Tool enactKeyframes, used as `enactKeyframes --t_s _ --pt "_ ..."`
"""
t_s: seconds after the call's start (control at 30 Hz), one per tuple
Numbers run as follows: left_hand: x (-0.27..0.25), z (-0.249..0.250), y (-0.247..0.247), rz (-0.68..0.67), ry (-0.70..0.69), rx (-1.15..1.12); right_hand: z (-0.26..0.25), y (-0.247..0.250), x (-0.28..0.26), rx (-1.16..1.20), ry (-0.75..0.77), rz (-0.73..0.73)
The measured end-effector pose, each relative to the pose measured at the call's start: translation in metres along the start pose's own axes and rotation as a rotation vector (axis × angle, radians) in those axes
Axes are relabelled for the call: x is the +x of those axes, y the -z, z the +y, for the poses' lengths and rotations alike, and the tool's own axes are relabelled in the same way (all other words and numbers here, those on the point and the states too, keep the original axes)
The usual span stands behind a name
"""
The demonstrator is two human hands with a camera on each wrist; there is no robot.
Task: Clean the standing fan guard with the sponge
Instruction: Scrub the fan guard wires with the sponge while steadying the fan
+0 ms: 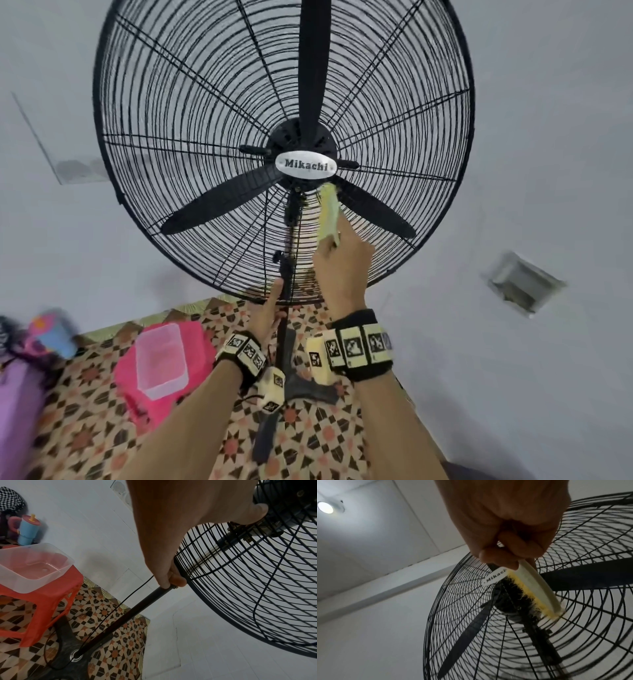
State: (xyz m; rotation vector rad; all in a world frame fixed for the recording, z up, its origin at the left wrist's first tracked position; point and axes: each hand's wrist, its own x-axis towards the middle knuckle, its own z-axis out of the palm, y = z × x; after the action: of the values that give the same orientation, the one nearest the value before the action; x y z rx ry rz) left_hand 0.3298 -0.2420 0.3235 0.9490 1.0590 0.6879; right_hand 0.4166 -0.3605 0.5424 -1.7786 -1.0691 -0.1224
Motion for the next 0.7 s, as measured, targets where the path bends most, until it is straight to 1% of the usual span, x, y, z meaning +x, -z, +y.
enactKeyframes --t_s 0.07,0.13,0.17,0.2,0.23,0.3,0.33,0.37,0.43,0.5,0.53,0.6,0.67,0.7 --pt "0.008 -0.004 0.0 0.023 -0.036 -0.042 -0.009 -0.004 0.001 -0.02 0.02 -0.08" --pt "0.007 -0.002 -0.002 0.028 -0.038 -0.076 -0.016 -0.006 0.0 0.042 0.028 -0.184" --pt "0.006 -0.001 -0.002 0.011 -0.029 -0.074 -0.017 -0.004 0.0 0.081 0.019 -0.204" --pt "0.005 0.0 -0.002 -0.015 -0.021 -0.069 -0.017 0.0 0.001 0.096 0.009 -0.192" --pt "0.002 0.002 -0.002 -0.037 -0.016 -0.052 -0.016 0.004 0.003 0.074 0.001 -0.151" --pt "0.001 0.002 0.0 -0.046 0.0 -0.041 -0.015 0.009 0.006 -0.038 0.013 -0.032" --pt "0.003 0.0 0.0 -0.036 0.002 -0.05 -0.016 0.009 0.006 -0.081 0.018 -0.008" --pt "0.004 -0.001 0.001 -0.022 0.002 -0.058 -0.018 0.005 0.007 -0.114 0.019 -0.022" --pt "0.008 -0.004 0.0 0.021 0.016 -0.072 -0.024 -0.002 0.004 -0.142 0.052 -0.128" --pt "0.011 -0.003 0.0 0.043 0.03 -0.084 -0.029 -0.006 0.003 -0.074 0.11 -0.21" --pt "0.009 -0.002 0.0 0.035 0.032 -0.082 -0.031 -0.003 0.003 -0.034 0.11 -0.214" --pt "0.003 0.002 -0.001 0.004 0.007 -0.07 -0.032 0.008 0.006 0.007 0.078 -0.148" --pt "0.004 0.001 0.0 -0.006 -0.009 -0.068 -0.031 0.018 0.011 -0.05 0.051 -0.053" --pt "0.006 -0.001 -0.001 0.004 -0.003 -0.061 -0.031 0.019 0.013 -0.105 0.049 -0.029"
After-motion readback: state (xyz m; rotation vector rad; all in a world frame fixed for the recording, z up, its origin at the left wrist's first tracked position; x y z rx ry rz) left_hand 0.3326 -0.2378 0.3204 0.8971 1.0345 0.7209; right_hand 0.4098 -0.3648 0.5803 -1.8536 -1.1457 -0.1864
